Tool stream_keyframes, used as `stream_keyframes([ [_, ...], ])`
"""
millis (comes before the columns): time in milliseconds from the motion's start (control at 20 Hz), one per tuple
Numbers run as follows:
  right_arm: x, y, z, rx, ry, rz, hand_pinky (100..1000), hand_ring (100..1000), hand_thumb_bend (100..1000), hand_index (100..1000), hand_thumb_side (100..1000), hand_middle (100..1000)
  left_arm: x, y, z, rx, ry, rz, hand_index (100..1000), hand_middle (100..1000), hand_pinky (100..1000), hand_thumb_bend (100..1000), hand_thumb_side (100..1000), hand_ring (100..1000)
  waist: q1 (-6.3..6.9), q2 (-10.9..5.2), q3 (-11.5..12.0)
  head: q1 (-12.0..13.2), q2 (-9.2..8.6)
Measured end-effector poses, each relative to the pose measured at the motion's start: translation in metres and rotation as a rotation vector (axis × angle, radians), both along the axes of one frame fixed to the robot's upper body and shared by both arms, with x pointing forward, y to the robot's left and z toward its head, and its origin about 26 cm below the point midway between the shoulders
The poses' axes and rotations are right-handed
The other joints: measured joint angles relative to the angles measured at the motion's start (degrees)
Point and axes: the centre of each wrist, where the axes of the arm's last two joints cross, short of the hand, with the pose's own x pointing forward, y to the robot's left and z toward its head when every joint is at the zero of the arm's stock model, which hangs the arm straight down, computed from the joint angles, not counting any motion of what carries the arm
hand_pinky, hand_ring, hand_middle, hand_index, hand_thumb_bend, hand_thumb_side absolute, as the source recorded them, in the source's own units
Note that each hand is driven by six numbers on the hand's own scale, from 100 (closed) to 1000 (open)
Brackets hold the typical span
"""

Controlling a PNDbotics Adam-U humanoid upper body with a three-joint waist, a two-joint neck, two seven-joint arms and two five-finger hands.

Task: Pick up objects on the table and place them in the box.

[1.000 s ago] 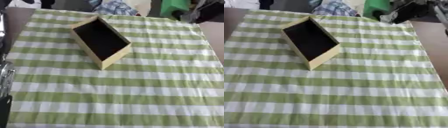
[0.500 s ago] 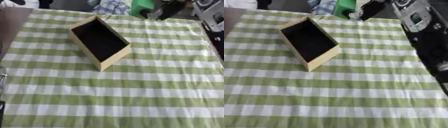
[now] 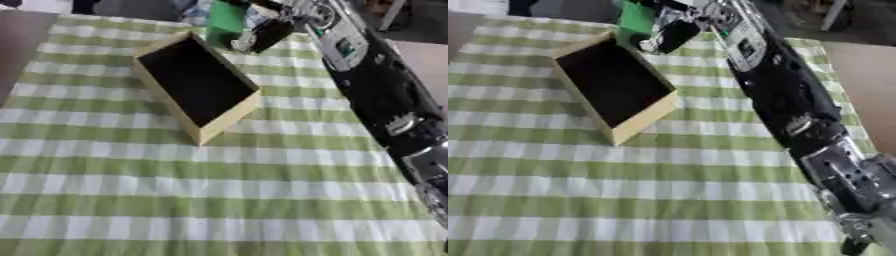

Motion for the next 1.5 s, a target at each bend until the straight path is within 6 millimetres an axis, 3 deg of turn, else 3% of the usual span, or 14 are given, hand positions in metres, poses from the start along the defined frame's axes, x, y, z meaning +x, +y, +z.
stream_keyframes([
  [550, 0.013, 0.022, -0.024, 0.043, -0.005, -0.049, 647, 568, 100, 608, 307, 292, -0.001, -0.006, 0.006, -0.008, -0.021, -0.031, 718, 574, 534, 100, 566, 616, -0.47, 1.00, 2.13, -1.51, -0.85],
  [1200, 0.017, 0.034, -0.040, -0.066, -0.034, -0.061, 721, 603, 100, 626, 249, 327, -0.001, -0.008, 0.008, -0.010, -0.021, -0.046, 718, 573, 532, 100, 566, 616, -0.46, 1.37, 2.23, -2.69, -1.45],
  [1500, 0.017, 0.037, -0.046, -0.181, -0.033, -0.031, 759, 658, 100, 694, 344, 419, -0.001, -0.009, 0.007, -0.006, -0.019, -0.048, 718, 573, 532, 100, 566, 615, -0.46, 1.37, 2.05, -2.69, -1.45],
])
